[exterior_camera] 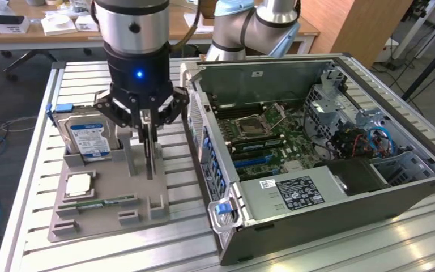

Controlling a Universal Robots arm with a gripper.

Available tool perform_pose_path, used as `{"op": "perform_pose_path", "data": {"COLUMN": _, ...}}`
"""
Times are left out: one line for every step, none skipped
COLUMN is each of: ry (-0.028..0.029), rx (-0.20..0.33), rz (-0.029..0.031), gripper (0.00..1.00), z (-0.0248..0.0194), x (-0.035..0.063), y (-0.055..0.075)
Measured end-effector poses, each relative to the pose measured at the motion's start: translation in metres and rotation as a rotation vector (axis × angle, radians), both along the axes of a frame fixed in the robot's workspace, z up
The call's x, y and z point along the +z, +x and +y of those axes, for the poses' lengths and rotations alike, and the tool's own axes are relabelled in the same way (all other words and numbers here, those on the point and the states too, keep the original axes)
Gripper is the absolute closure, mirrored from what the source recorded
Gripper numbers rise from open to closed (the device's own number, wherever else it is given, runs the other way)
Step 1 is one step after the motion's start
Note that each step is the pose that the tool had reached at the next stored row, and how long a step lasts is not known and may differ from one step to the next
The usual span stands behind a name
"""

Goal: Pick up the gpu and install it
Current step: 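Pick up the gpu and move the gpu toward the slot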

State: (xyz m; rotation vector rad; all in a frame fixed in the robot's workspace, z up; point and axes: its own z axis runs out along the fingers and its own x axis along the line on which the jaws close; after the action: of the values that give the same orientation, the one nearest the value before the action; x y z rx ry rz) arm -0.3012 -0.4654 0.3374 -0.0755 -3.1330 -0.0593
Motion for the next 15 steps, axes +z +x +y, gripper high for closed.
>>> {"op": "perform_pose_path", "data": {"ry": 0.0003, "rx": 0.000, "rz": 0.0001, "gripper": 0.74, "z": 0.0000, "x": 0.0041, "y": 0.000}}
{"op": "perform_pose_path", "data": {"ry": 0.0007, "rx": 0.000, "rz": 0.0001, "gripper": 0.74, "z": 0.0000, "x": 0.0081, "y": 0.000}}
{"op": "perform_pose_path", "data": {"ry": 0.0011, "rx": 0.000, "rz": -0.0001, "gripper": 0.74, "z": 0.0000, "x": 0.0122, "y": 0.000}}
{"op": "perform_pose_path", "data": {"ry": 0.0015, "rx": 0.000, "rz": 0.0000, "gripper": 0.74, "z": 0.0000, "x": 0.0162, "y": 0.000}}
{"op": "perform_pose_path", "data": {"ry": 0.0019, "rx": 0.000, "rz": 0.0000, "gripper": 0.74, "z": 0.0000, "x": 0.0204, "y": 0.000}}
{"op": "perform_pose_path", "data": {"ry": 0.0024, "rx": 0.000, "rz": -0.0001, "gripper": 0.74, "z": 0.0000, "x": 0.0245, "y": 0.000}}
{"op": "perform_pose_path", "data": {"ry": 0.0028, "rx": 0.000, "rz": -0.0001, "gripper": 0.74, "z": 0.0000, "x": 0.0284, "y": 0.000}}
{"op": "perform_pose_path", "data": {"ry": 0.0032, "rx": 0.000, "rz": -0.0002, "gripper": 0.74, "z": 0.0000, "x": 0.0323, "y": 0.000}}
{"op": "perform_pose_path", "data": {"ry": 0.0037, "rx": 0.000, "rz": -0.0003, "gripper": 0.74, "z": 0.0000, "x": 0.0361, "y": 0.000}}
{"op": "perform_pose_path", "data": {"ry": 0.0039, "rx": 0.000, "rz": -0.0002, "gripper": 0.74, "z": 0.0000, "x": 0.0401, "y": 0.000}}
{"op": "perform_pose_path", "data": {"ry": 0.0043, "rx": 0.000, "rz": -0.0003, "gripper": 0.74, "z": 0.0000, "x": 0.0440, "y": 0.000}}
{"op": "perform_pose_path", "data": {"ry": 0.0045, "rx": 0.000, "rz": -0.0003, "gripper": 0.74, "z": 0.0000, "x": 0.0481, "y": 0.000}}
{"op": "perform_pose_path", "data": {"ry": 0.0047, "rx": 0.000, "rz": -0.0003, "gripper": 0.74, "z": 0.0000, "x": 0.0518, "y": 0.000}}
{"op": "perform_pose_path", "data": {"ry": 0.0048, "rx": 0.000, "rz": -0.0003, "gripper": 0.74, "z": 0.0000, "x": 0.0553, "y": 0.000}}
{"op": "perform_pose_path", "data": {"ry": 0.0050, "rx": 0.000, "rz": -0.0004, "gripper": 0.74, "z": 0.0000, "x": 0.0587, "y": 0.000}}
